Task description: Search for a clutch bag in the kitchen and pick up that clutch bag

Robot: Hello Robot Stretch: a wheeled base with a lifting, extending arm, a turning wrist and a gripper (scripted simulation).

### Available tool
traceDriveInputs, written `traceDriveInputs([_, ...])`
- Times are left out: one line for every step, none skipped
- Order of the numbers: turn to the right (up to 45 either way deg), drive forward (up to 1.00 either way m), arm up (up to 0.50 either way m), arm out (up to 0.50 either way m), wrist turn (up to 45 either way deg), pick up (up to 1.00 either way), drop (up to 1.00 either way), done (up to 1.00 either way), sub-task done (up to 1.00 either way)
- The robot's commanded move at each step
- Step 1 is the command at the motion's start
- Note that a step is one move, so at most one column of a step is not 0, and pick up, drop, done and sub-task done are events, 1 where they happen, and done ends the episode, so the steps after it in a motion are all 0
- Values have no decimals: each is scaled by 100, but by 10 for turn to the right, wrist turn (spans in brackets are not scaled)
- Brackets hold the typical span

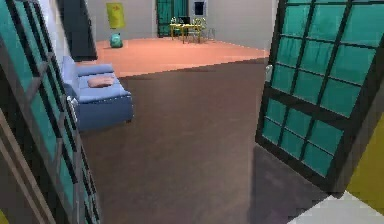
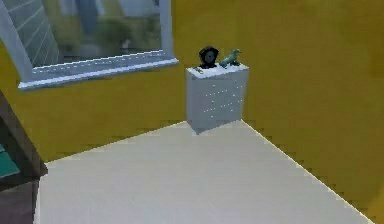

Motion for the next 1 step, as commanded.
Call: traceDriveInputs([0,100,0,0,0,0,0,0,0])
